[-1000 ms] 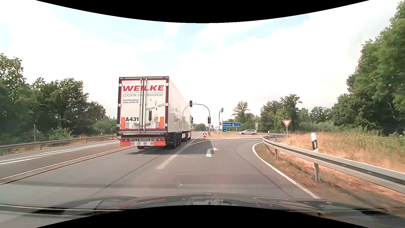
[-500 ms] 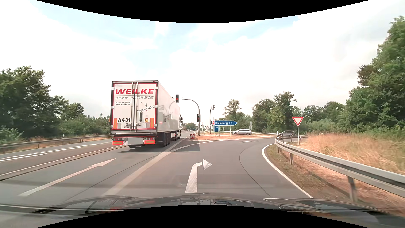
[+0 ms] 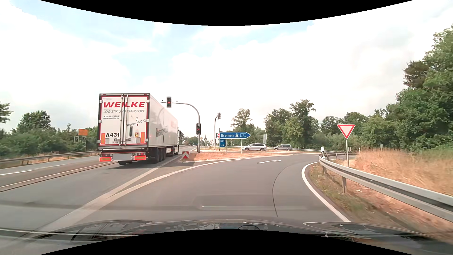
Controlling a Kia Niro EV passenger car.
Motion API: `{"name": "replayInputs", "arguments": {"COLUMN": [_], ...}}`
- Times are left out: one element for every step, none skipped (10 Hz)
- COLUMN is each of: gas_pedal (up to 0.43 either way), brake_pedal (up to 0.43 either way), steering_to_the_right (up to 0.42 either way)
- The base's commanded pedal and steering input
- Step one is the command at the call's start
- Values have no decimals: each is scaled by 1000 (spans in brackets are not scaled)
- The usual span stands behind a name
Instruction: Follow the waypoints while adhering to traffic rules and regulations
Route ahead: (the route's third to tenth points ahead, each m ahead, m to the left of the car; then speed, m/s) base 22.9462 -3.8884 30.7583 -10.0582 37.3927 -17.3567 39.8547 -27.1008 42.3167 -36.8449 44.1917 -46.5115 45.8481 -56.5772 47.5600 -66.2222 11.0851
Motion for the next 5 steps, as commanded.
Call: {"name": "replayInputs", "arguments": {"gas_pedal": [118,118,118,130,130], "brake_pedal": [0,0,0,0,0], "steering_to_the_right": [90,96,99,101,107]}}
